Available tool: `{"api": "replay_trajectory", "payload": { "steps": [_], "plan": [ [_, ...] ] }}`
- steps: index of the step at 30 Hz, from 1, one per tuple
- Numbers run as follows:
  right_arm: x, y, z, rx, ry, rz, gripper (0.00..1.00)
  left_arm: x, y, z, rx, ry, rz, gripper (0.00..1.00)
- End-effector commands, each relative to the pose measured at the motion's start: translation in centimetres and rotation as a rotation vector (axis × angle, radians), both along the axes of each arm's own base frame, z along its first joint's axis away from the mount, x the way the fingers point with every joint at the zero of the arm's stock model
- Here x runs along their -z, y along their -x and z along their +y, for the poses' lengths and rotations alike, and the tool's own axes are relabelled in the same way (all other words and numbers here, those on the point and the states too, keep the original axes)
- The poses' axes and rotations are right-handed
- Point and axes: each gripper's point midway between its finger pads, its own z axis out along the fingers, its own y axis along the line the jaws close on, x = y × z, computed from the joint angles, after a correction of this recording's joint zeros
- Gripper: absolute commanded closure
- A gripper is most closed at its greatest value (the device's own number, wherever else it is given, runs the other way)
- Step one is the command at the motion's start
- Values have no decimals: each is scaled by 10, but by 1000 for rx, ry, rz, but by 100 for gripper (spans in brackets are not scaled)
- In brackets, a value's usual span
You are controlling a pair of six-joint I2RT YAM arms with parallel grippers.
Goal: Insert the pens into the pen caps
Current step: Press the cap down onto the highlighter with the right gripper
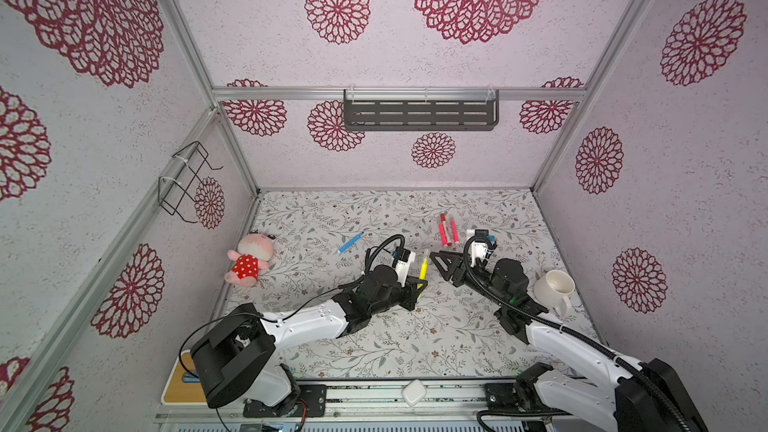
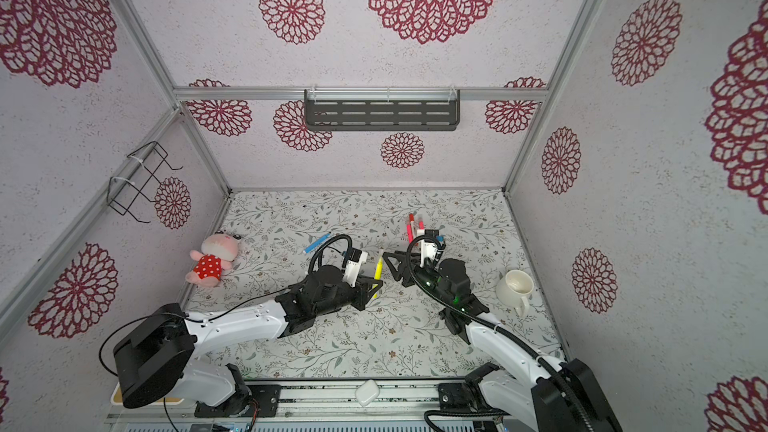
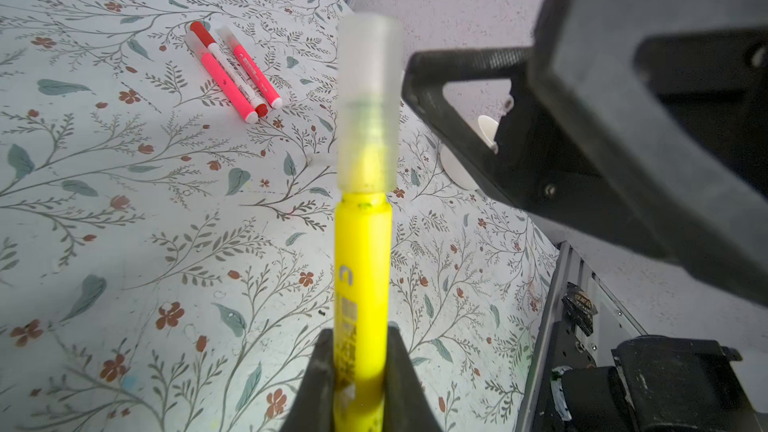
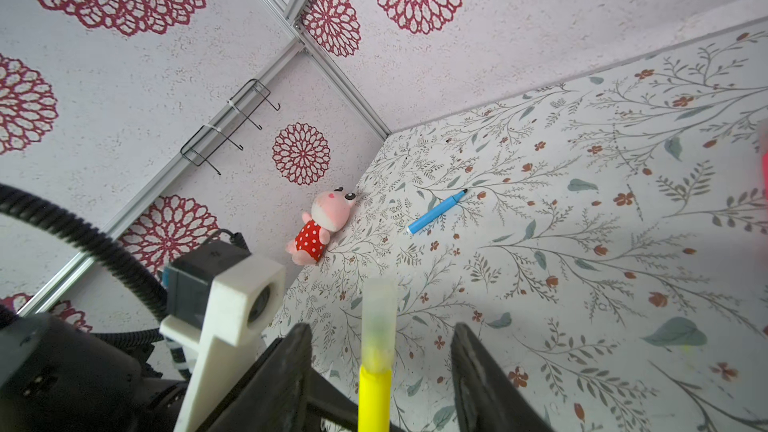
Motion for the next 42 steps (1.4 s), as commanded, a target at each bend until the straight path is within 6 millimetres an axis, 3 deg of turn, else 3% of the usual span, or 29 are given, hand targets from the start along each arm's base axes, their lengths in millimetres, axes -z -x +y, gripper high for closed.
{"api": "replay_trajectory", "payload": {
  "steps": [1, 11, 21, 29, 35, 42],
  "plan": [
    [-22, 0, 10, -63, -37, -60, 45, -25, 3, -5, 29, 64, -45, 100],
    [5, 3, 11, -74, -42, -8, 48, -31, 7, 0, 34, 78, -64, 100],
    [10, 11, 2, -52, -28, -5, 48, -33, 9, 2, 34, 94, -70, 100],
    [-18, 16, 3, -77, -58, -68, 48, -33, 9, 1, 37, 96, -62, 100],
    [-43, 10, 12, -108, -57, -95, 48, -29, 9, -4, 48, 92, -46, 100],
    [-46, -6, 25, -134, -58, -78, 51, -28, 9, -7, 56, 90, -41, 100]
  ]
}}
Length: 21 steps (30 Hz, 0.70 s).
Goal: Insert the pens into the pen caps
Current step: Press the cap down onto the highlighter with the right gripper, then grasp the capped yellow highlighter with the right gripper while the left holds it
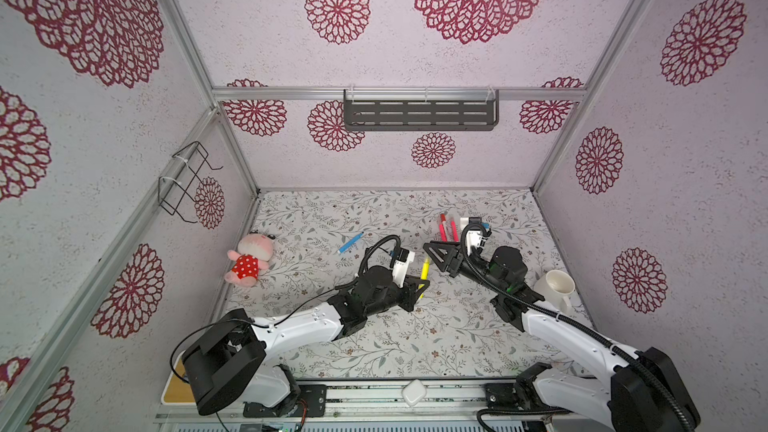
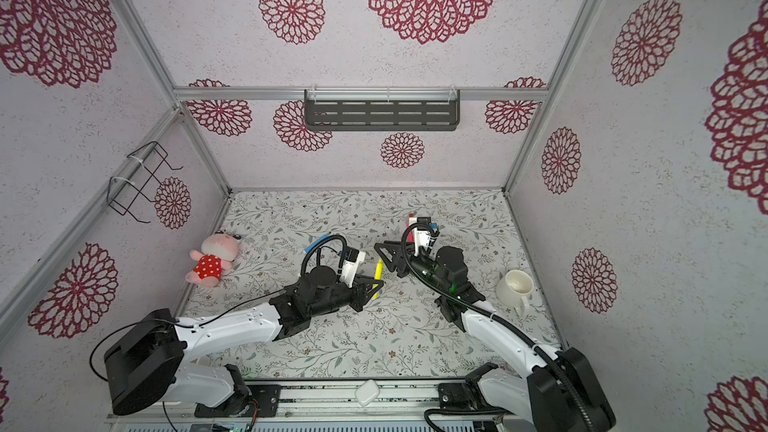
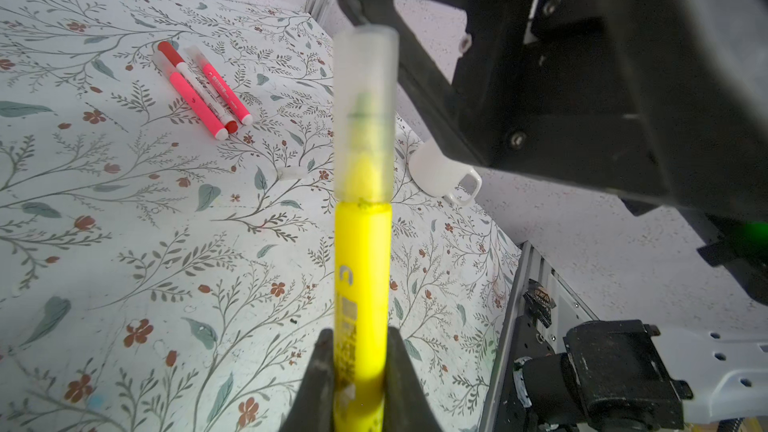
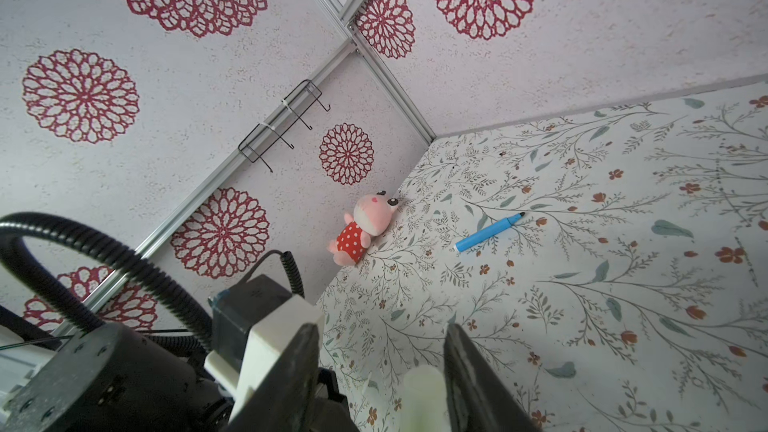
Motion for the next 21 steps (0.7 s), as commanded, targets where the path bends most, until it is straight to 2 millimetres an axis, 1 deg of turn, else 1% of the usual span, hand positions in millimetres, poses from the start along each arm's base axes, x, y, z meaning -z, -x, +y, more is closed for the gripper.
{"api": "replay_trajectory", "payload": {
  "steps": [1, 8, 10, 13, 16, 19, 21],
  "plan": [
    [-12, -3, 6, -32, -13, -36, 52, -9, -1, -6, 11, 27, -11, 100],
    [-12, -6, 11, -48, -16, -27, 57, -7, -1, -5, 12, 23, -12, 100],
    [-12, -6, 12, -52, -15, -28, 59, -8, -1, -6, 11, 24, -14, 100],
    [-10, -5, 14, -62, -12, -20, 65, -9, -2, -7, 11, 27, -19, 100],
    [-7, -3, 16, -74, -5, -12, 69, -11, -3, -6, 5, 25, -25, 100],
    [1, 0, 19, -85, 10, 5, 71, -13, -4, -5, 1, 28, -34, 100],
    [7, 3, 20, -90, 21, 13, 76, -15, -5, -5, -2, 29, -39, 100]
  ]
}}
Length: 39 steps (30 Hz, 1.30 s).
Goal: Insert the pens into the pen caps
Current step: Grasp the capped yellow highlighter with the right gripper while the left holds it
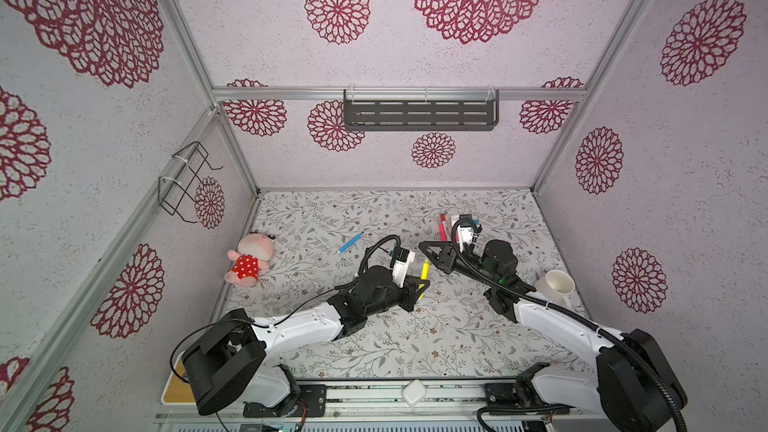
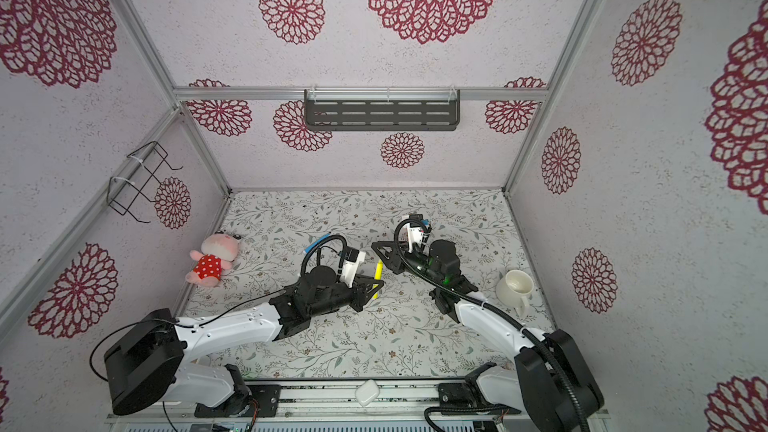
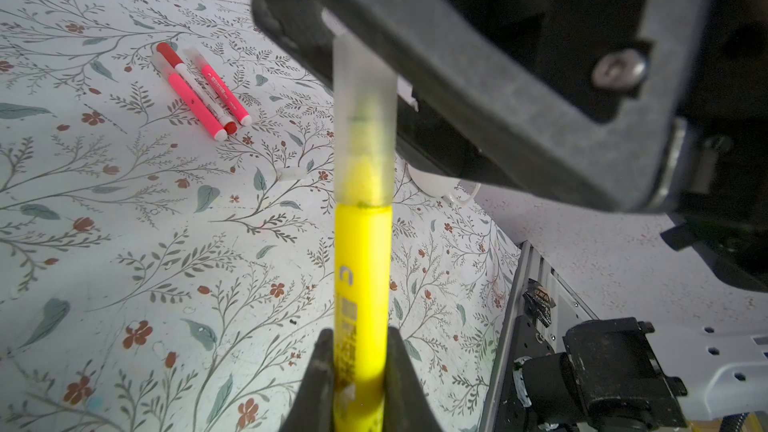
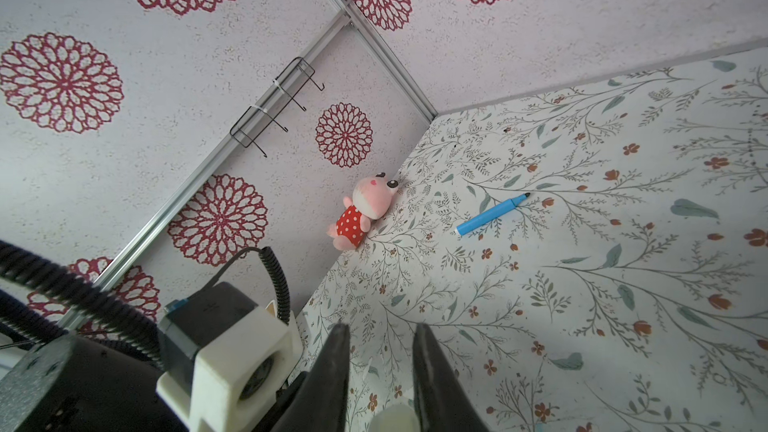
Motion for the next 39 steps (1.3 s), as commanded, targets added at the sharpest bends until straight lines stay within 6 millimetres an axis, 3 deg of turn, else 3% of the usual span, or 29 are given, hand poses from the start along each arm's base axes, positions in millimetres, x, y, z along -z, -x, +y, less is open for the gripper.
{"api": "replay_trajectory", "payload": {
  "steps": [1, 5, 10, 18, 22, 30, 36, 37, 39],
  "plan": [
    [-6, 7, 5, -34, -3, -32, 80, -16, -5, -4, -5, 28, -40, 100],
    [11, 16, 5, -33, 14, -9, 100, -19, -8, 0, -19, 35, -45, 100],
    [57, 36, 16, -38, 96, 61, 100, -32, -21, 14, -37, 138, -35, 100],
    [151, 94, 28, -24, 165, 231, 100, -65, -45, 50, -102, 221, -95, 100],
    [178, 119, 40, -60, 213, 280, 100, -74, -52, 63, -131, 234, -117, 100],
    [181, 139, 68, -158, 194, 293, 100, -80, -56, 80, -170, 249, -136, 100],
    [165, 126, 67, -118, 250, 231, 100, -68, -55, 87, -186, 196, -114, 100],
    [162, 121, 64, -102, 283, 214, 99, -63, -55, 87, -185, 185, -103, 100],
    [142, 106, 56, -51, 335, 155, 83, -51, -52, 84, -172, 173, -62, 100]
  ]
}}
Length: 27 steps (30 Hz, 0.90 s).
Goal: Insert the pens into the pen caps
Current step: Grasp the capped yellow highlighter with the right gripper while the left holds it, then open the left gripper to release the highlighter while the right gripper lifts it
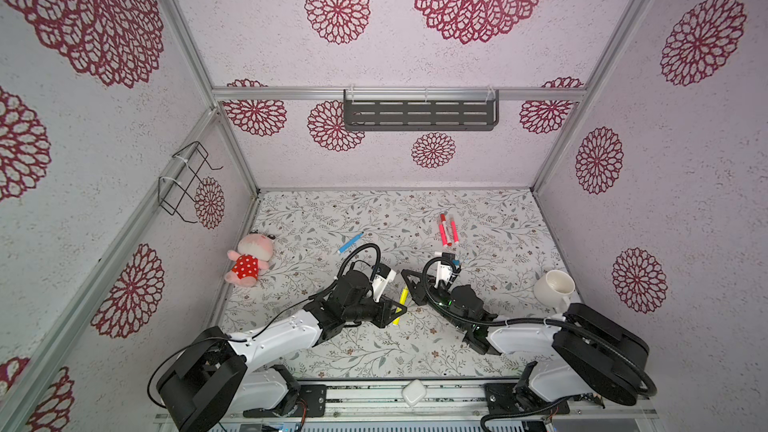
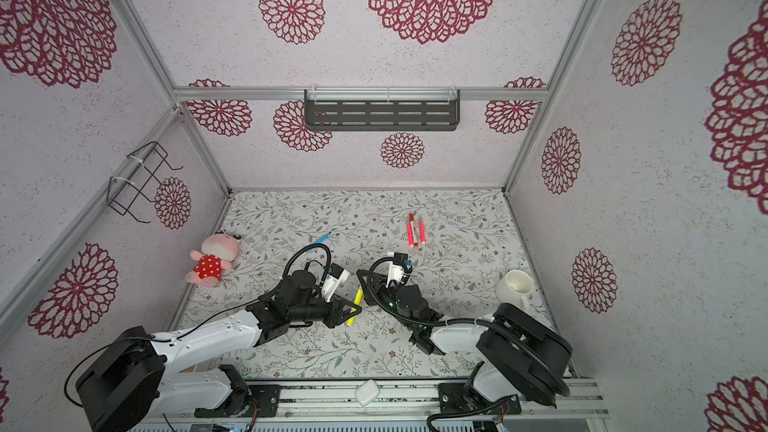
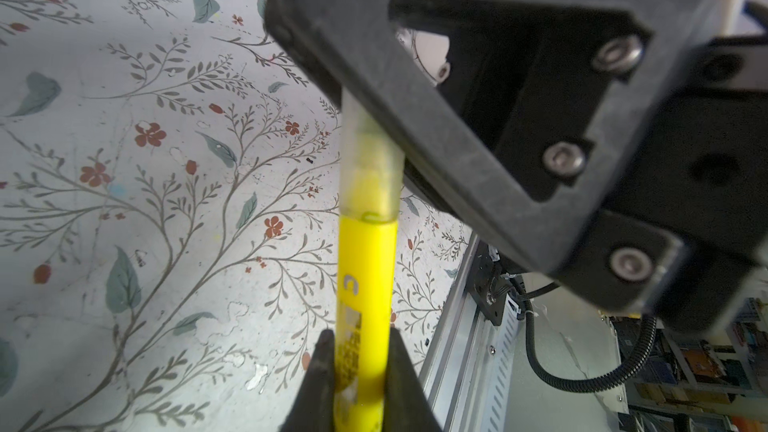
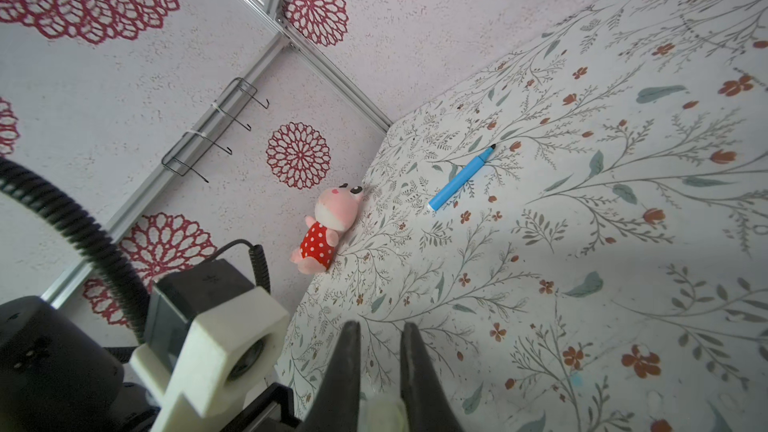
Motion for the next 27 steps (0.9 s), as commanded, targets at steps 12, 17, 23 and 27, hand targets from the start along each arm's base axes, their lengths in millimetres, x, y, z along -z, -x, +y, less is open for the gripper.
{"api": "replay_trajectory", "payload": {
  "steps": [12, 17, 23, 27],
  "plan": [
    [-42, 1, -24, -163, 291, -105, 54, -68, -67, 23, -329, 161, -244, 100],
    [-59, -2, -6, -217, 249, -130, 54, -70, -68, 20, -318, 153, -253, 100],
    [-73, -12, 6, -224, 248, -159, 56, -69, -67, 11, -300, 147, -257, 100],
    [-75, -18, 12, -232, 247, -163, 58, -66, -65, 7, -291, 142, -254, 100]
  ]
}}
